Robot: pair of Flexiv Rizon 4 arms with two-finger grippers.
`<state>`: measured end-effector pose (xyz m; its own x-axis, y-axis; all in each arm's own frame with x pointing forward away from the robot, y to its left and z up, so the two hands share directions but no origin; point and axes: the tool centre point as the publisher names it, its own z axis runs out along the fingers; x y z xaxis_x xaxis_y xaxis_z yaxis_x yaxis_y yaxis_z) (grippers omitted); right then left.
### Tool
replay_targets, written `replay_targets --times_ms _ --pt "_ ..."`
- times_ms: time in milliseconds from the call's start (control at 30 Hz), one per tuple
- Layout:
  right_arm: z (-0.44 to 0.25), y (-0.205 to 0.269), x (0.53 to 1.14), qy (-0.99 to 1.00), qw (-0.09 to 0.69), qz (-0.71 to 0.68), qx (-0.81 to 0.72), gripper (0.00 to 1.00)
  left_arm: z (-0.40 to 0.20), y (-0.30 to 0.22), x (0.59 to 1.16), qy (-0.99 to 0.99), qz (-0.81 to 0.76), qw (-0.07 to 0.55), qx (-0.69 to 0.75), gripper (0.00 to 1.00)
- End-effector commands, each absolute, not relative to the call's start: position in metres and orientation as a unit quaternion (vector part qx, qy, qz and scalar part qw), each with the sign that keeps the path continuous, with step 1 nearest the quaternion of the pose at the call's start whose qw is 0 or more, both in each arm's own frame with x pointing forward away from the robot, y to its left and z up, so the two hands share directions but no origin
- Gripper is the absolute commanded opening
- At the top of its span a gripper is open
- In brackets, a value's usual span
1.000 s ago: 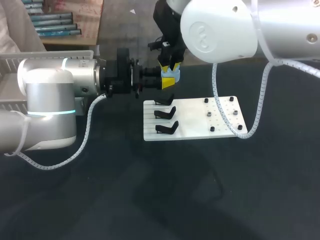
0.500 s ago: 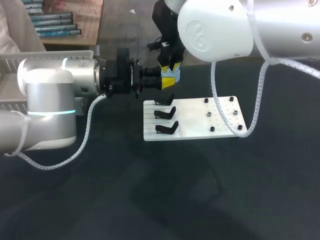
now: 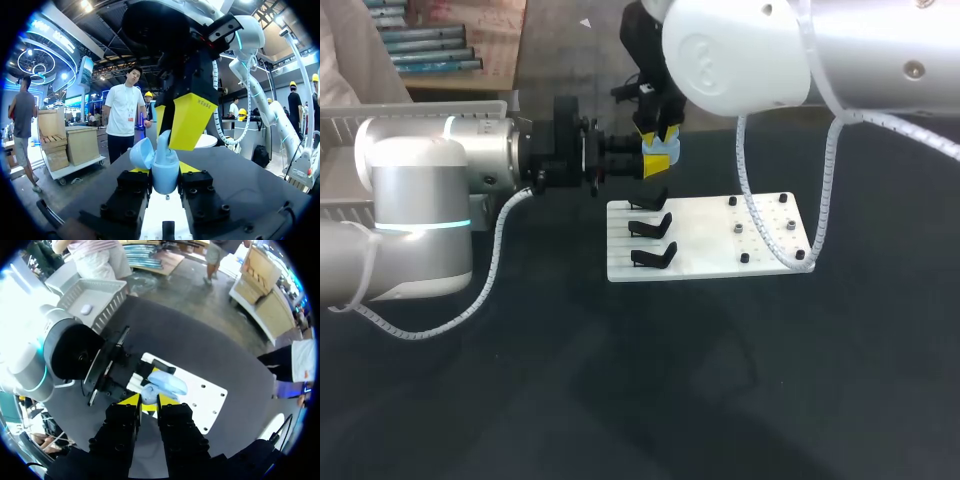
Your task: Pick up each earbud case from the left stands, insert the matching earbuds, close the lid, and place the case in the box.
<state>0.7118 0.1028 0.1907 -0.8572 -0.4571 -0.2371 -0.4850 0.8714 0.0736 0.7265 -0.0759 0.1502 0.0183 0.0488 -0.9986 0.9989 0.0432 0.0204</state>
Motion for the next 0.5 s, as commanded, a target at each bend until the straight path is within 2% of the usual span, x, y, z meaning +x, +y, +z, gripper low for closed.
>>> replay_targets --times_ms 33,500 --pt "0.1908 0.1061 0.7149 0.962 0.101 0.064 -0.246 0.0 0.1493 -0.0767 0.7244 0.517 -0.47 0.508 0.504 0.0" --pt "0.187 0.1049 0.7129 0.963 0.095 0.052 -0.246 0.0 0.1493 -0.0767 0.7244 0.517 -0.47 0.508 0.504 0.0"
